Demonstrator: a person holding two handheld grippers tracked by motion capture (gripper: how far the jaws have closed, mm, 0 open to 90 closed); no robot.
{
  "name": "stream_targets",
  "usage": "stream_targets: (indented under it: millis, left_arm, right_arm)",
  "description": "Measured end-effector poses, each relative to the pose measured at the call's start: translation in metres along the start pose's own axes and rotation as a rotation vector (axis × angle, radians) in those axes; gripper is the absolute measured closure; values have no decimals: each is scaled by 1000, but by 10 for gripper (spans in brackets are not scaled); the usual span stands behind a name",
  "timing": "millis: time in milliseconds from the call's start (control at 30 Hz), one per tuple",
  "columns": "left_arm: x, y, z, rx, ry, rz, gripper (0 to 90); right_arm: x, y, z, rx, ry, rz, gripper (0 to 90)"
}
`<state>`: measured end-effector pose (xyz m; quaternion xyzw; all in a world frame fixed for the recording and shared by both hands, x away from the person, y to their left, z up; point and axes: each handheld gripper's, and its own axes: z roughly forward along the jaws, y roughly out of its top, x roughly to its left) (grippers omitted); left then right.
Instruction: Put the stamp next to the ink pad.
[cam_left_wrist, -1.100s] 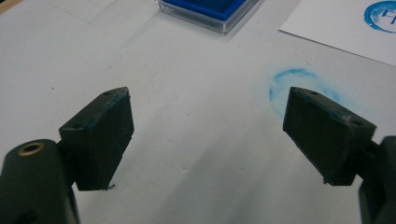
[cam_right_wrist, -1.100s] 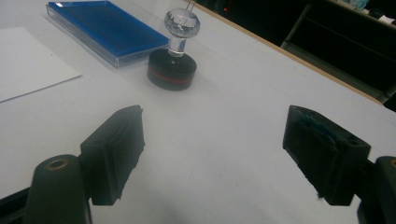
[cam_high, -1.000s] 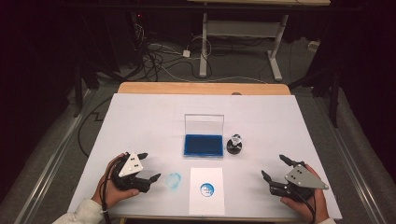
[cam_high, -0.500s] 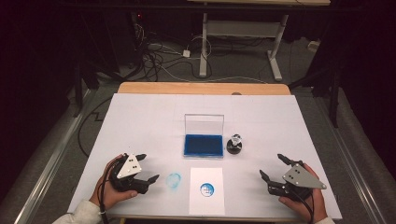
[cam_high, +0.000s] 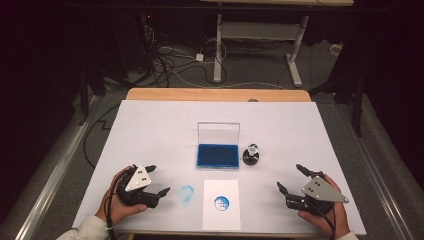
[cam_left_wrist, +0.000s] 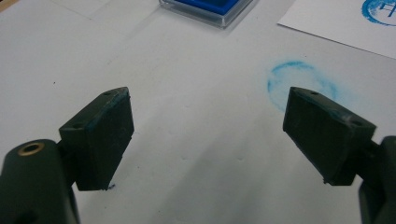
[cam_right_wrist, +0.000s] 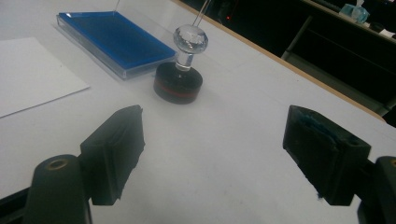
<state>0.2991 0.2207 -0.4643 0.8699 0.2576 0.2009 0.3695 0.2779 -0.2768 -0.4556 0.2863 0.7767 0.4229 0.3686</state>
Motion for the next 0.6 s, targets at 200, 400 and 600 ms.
stream_targets:
  millis: [200,400,600]
  left_arm:
    - [0,1,1,4,0,1,159]
    - [2,1,3,3,-4,-16,159]
    - [3,0,3,8,1,-21,159]
  right_arm:
    - [0,0,0,-2,0,4,205]
    - [-1,-1,2,2,4,7,205]
    - [0,-1,6,16,12,8,205]
